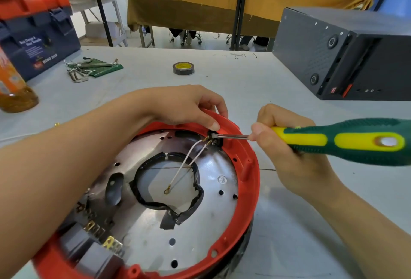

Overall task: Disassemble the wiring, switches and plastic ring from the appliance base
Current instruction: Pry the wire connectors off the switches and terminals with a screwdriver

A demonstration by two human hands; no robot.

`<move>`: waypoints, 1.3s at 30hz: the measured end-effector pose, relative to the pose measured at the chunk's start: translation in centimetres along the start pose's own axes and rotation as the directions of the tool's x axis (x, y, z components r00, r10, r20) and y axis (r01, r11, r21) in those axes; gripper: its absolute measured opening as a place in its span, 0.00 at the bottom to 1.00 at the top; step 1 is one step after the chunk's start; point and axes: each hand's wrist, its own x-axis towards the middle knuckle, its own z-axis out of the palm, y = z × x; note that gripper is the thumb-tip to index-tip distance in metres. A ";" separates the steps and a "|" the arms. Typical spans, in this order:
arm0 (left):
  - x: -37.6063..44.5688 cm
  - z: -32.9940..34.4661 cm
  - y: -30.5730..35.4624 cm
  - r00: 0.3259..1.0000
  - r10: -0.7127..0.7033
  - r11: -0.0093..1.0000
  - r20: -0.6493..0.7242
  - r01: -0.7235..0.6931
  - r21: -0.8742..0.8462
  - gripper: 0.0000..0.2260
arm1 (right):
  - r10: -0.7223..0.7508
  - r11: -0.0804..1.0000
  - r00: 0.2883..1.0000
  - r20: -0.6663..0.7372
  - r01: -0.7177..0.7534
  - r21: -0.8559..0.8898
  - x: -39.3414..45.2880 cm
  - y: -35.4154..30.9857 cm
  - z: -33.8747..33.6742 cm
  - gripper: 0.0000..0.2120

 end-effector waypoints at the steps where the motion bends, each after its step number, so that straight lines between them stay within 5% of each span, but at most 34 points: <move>1: 0.0 0.0 0.0 1.000 0.000 1.000 0.000 0.000 0.004 0.07 | -0.017 1.000 0.999 -0.041 0.017 -0.014 0.1 -0.4 -0.1 0.19; 18: -0.1 0.0 0.5 1.000 -0.015 1.000 0.004 0.015 -0.001 0.07 | 0.187 0.967 0.978 -0.090 -0.167 0.192 1.3 0.6 -0.2 0.15; 39: -0.2 0.0 0.2 1.000 0.004 1.000 0.006 -0.004 -0.017 0.06 | -0.012 0.999 0.998 -0.067 0.010 -0.031 0.8 -0.7 -0.7 0.17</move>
